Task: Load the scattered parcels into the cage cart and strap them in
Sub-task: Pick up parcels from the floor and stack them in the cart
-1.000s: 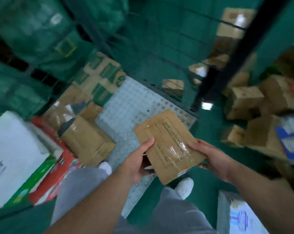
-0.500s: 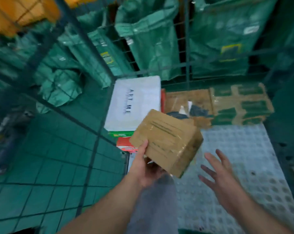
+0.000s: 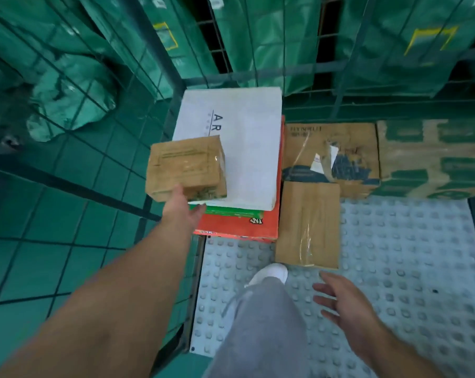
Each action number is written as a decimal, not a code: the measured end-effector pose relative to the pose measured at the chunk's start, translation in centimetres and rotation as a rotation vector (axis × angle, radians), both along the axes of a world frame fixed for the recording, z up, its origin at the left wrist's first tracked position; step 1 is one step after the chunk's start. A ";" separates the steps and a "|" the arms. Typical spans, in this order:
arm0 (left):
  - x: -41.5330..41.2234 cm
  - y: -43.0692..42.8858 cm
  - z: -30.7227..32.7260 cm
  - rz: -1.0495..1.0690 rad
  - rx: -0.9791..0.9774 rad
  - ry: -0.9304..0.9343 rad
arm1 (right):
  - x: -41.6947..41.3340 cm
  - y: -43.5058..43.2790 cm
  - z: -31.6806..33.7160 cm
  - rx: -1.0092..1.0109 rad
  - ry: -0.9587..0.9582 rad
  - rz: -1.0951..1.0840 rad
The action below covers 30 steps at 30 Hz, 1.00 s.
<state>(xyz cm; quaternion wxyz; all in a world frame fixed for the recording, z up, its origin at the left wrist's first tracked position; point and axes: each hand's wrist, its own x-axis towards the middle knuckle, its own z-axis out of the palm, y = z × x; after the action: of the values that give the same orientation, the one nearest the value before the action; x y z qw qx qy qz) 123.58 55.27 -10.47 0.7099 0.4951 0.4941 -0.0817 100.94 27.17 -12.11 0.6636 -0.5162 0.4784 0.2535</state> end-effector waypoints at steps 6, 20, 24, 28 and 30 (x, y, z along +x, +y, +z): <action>0.5 0.3 -1.9 -0.147 0.184 0.077 | -1.1 -1.4 -0.5 0.022 0.030 0.003; -21.8 -30.0 1.8 -1.464 0.396 0.064 | -23.3 -10.3 -0.4 0.079 0.066 -0.507; -34.1 -37.9 1.8 -1.914 0.448 -0.006 | -32.7 -12.9 0.3 0.069 0.085 -0.753; -46.5 -41.6 1.2 -2.382 0.444 -0.026 | -42.5 -14.6 0.7 0.005 0.087 -0.961; -51.9 -42.5 0.6 -2.539 0.463 0.003 | -47.3 -14.9 0.8 -0.016 0.097 -1.062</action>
<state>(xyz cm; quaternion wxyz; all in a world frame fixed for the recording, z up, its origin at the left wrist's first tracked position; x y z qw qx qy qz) 71.72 12.80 -9.84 0.0331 0.7264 -0.3164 -0.6092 53.65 12.29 -11.33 0.6739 -0.1955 0.7057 -0.0975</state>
